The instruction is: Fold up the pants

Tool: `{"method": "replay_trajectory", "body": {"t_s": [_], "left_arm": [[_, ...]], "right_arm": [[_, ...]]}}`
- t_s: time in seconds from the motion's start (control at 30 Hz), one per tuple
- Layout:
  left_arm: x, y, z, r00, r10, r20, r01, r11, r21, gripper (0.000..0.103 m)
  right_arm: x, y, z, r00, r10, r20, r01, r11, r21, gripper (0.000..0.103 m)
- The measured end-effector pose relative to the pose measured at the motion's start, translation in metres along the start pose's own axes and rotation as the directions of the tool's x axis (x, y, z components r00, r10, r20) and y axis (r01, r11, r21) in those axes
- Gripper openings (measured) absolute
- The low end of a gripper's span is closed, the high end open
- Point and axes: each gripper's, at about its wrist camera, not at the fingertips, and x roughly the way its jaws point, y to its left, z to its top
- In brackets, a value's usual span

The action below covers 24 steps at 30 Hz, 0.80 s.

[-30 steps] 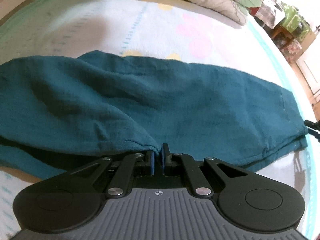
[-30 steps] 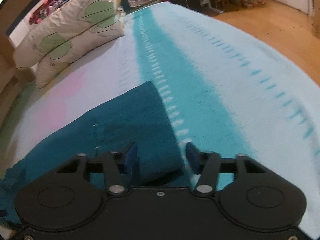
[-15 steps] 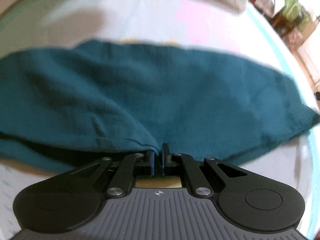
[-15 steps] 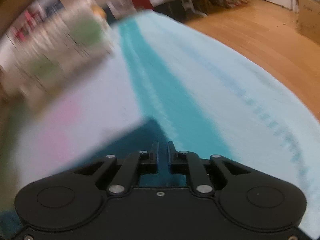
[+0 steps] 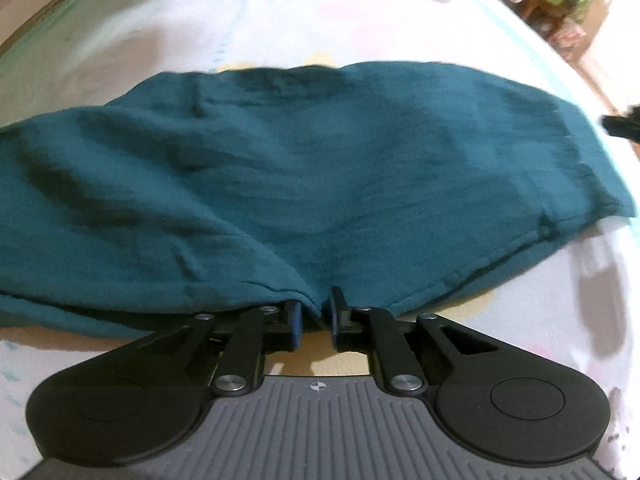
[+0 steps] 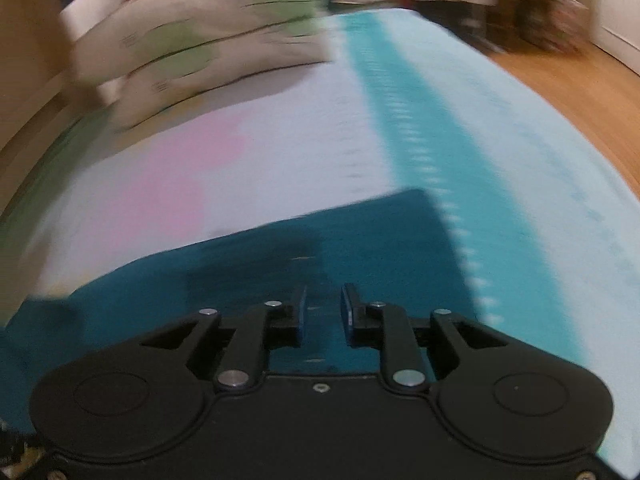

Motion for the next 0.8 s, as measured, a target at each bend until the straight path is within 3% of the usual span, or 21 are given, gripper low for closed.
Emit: {"method": "replay_trajectory", "body": {"t_s": [0.07, 0.23, 0.47, 0.63, 0.8], "left_arm": [[-0.004, -0.001, -0.006, 0.999, -0.031, 0.017, 0.031, 0.999, 0.011, 0.023], [-0.017, -0.01, -0.024, 0.998, -0.049, 0.034, 0.046, 0.996, 0.071, 0.025], [-0.04, 0.011, -0.014, 0.993, 0.008, 0.115, -0.019, 0.995, 0.095, 0.025], [-0.048, 0.064, 0.013, 0.977, 0.152, 0.147, -0.15, 0.988, -0.029, 0.025], [-0.055, 0.136, 0.041, 0.945, 0.306, 0.12, -0.283, 0.943, -0.176, 0.025]], "right_arm": [[0.007, 0.021, 0.001, 0.998, 0.062, -0.01, -0.062, 0.997, -0.045, 0.039], [0.023, 0.071, 0.002, 0.975, 0.209, -0.069, -0.217, 0.967, -0.133, 0.04], [0.038, 0.137, 0.009, 0.925, 0.341, -0.168, -0.375, 0.891, -0.257, 0.042], [0.047, 0.212, 0.018, 0.875, 0.407, -0.262, -0.483, 0.767, -0.423, 0.042], [0.046, 0.299, 0.009, 0.813, 0.487, -0.32, -0.574, 0.579, -0.579, 0.042]]}}
